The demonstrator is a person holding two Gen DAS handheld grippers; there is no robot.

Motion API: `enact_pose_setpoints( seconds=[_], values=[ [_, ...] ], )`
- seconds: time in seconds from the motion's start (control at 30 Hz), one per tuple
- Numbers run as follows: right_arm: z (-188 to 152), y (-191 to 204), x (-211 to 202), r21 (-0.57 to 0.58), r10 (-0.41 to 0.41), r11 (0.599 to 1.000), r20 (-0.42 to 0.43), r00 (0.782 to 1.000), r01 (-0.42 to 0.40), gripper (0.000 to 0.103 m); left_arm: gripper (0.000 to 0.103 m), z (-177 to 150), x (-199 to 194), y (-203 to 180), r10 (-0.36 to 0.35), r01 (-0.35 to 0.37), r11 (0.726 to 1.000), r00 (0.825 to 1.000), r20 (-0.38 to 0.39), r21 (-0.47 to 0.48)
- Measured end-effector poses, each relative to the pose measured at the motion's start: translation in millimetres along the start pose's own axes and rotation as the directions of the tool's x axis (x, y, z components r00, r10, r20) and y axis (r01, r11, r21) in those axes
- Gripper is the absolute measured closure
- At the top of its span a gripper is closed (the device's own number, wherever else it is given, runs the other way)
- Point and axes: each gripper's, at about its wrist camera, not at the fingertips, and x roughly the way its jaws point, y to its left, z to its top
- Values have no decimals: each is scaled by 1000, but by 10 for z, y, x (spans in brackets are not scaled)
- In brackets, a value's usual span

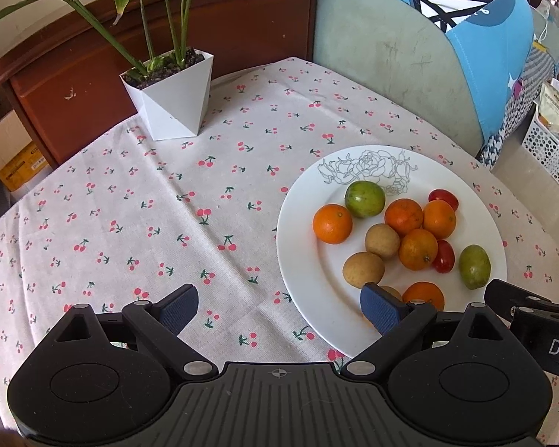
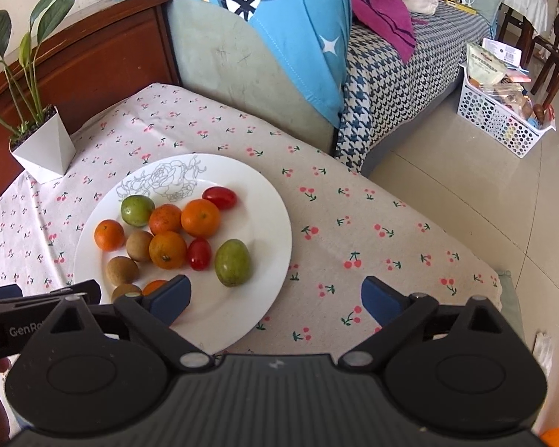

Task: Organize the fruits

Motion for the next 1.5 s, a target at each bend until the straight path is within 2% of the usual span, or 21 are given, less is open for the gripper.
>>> enact_pose_setpoints(
  seconds=[0.93,1.23,1.5],
  values=[
    [-52,154,18,-80,-34,996,9,999,34,5,8,-33,15,-21,50,-51,998,999,16,47],
    [-92,231,3,-99,-24,995,13,1000,26,5,8,-82,-14,53,72,-72,997,997,11,38],
    [-170,385,-39,-143,6,990,20,1000,-3,5,8,-172,-100,201,118,-118,993,993,14,31]
  ],
)
